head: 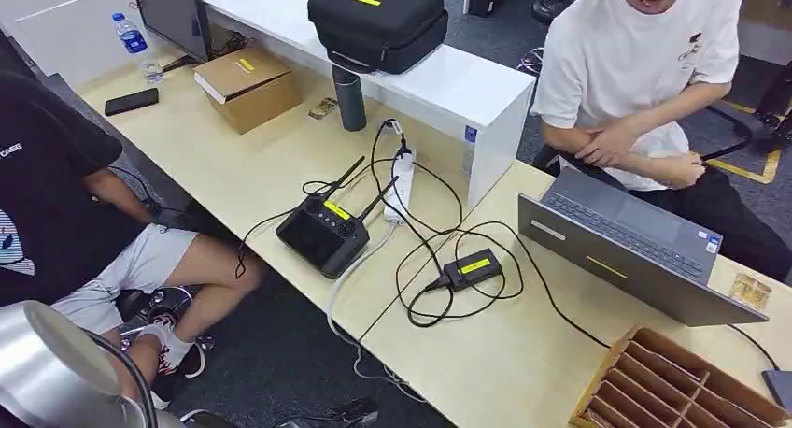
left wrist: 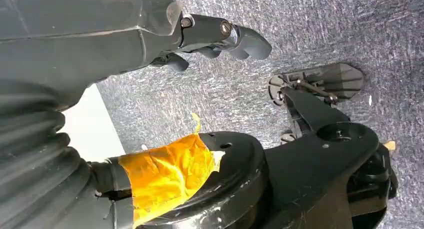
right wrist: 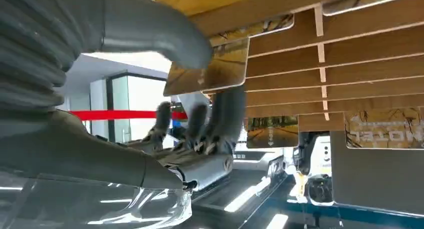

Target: Pass the card to the sensor for recognition and then transmit it.

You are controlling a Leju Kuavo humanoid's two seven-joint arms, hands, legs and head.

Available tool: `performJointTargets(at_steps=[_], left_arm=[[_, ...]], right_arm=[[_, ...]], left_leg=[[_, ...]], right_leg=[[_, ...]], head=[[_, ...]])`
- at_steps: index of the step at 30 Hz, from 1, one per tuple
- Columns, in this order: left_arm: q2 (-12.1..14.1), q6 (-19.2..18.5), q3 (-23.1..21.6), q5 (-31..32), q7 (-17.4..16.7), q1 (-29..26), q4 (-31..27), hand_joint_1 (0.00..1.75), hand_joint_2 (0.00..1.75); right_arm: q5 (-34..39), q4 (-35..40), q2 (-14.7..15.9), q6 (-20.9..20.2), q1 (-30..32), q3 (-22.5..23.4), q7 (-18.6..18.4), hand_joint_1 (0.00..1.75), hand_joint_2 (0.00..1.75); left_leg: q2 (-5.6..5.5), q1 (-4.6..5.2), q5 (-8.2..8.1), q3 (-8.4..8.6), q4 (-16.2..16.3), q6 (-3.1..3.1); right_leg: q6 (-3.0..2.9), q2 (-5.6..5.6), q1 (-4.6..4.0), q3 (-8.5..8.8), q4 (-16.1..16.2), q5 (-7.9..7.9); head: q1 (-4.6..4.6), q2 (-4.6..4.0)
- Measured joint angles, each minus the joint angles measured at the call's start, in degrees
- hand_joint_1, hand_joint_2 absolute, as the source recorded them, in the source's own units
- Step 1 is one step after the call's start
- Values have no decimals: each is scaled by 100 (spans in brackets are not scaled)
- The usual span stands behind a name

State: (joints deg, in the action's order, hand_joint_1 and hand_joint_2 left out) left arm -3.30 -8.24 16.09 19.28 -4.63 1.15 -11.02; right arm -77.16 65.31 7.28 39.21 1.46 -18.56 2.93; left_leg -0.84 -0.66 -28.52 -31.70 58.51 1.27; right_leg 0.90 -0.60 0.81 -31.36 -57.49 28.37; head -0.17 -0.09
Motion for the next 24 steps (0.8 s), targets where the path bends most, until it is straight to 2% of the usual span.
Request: performJointTargets(at_steps=[13,18,24], left_arm=[[0,8,-2,6,52,-1,0,0,175],[29,411,-2,105,286,1,0,0,175],[72,304,0,127,85,1,0,0,175]], right_arm=[[123,-7,15,0,-24,-59,20,175,175],[122,-11,20,0,-7,-59,20,175,175],[114,-13,20,0,-11,-48,162,175,175]], left_leg=[[0,0,0,0,0,0],[0,0,0,2,0,0],[0,0,0,2,0,0]], right_leg=[[0,0,0,1,0,0],[0,0,0,1,0,0],[0,0,0,1,0,0]], head=[[0,0],[0,0],[0,0]])
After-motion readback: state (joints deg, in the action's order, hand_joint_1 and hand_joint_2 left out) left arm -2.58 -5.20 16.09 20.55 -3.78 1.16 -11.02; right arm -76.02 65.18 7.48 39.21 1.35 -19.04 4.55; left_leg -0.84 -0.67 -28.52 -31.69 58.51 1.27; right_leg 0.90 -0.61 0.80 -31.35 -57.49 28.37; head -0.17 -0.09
